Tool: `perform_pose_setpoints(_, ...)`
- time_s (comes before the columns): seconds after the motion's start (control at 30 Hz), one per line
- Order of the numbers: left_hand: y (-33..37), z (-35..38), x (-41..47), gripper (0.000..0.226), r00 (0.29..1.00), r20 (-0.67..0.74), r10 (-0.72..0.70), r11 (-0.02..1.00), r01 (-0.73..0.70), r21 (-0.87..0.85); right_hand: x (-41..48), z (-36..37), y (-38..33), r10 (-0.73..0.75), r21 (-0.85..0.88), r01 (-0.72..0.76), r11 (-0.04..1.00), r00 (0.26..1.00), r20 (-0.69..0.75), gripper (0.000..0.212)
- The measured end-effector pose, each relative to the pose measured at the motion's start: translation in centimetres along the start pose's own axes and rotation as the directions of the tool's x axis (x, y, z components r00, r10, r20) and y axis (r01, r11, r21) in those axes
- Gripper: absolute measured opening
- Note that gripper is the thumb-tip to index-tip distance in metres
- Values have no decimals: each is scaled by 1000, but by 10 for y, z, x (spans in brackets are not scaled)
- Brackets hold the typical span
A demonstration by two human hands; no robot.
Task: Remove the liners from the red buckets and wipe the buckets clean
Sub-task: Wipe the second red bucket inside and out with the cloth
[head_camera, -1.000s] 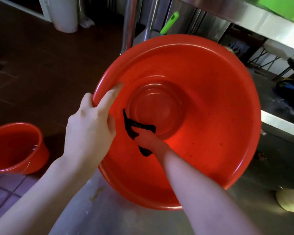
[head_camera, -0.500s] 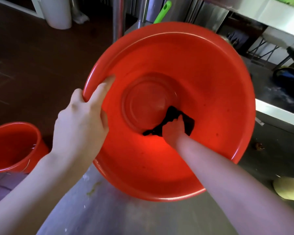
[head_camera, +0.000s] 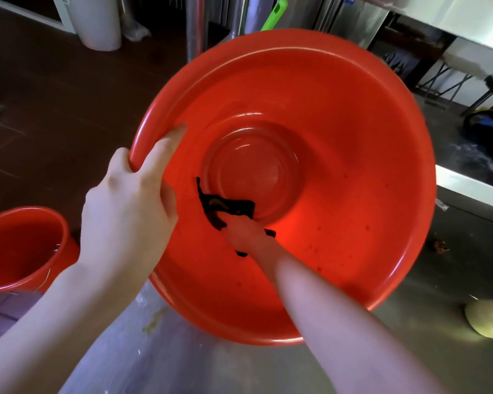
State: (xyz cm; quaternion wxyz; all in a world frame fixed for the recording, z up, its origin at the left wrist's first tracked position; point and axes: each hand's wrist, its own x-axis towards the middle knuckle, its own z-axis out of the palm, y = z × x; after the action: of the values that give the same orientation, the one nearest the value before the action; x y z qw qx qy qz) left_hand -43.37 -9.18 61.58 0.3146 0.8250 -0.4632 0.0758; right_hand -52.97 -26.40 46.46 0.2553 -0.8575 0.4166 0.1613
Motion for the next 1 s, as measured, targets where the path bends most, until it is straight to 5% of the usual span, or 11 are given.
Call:
perform_pose_setpoints(0.1, -3, -1, 1, 70, 1000, 9, -7, 1000, 7, 11, -13, -14, 24, 72, -295, -66, 953, 997, 10, 41)
perform_pose_setpoints(0.2, -5, 0, -2, 71, 996, 65, -64, 997, 68, -48, -23, -39, 51, 204, -627, -213, 750, 975, -88, 40)
perform_pose_setpoints(0.3, -3, 3, -8, 73, 992, 90, -89, 991, 97, -91, -23, -66, 71, 282, -792, -321, 520, 939, -196, 45)
perform_pose_setpoints(0.37, -3, 3, -10, 73, 991, 95, -91, 990, 101, -101, -20, -78, 76, 254, -810, -353, 469, 932, -259, 49)
perform_pose_setpoints(0.5, -6, 4, -8, 71, 990, 104, -97, 987, 110, -119, -10, -100, 80, 86, -748, -341, 570, 929, -359, 57)
perform_pose_setpoints(0.77, -7, 7, -6, 71, 994, 79, -70, 983, 82, -167, 41, -116, 58, -162, -500, -85, 862, 889, -429, 75)
perform_pose_setpoints(1.0, -8, 7, -5, 74, 996, 64, -61, 988, 70, -139, 62, -60, 9, -484, -607, 237, 759, 828, -282, 61)
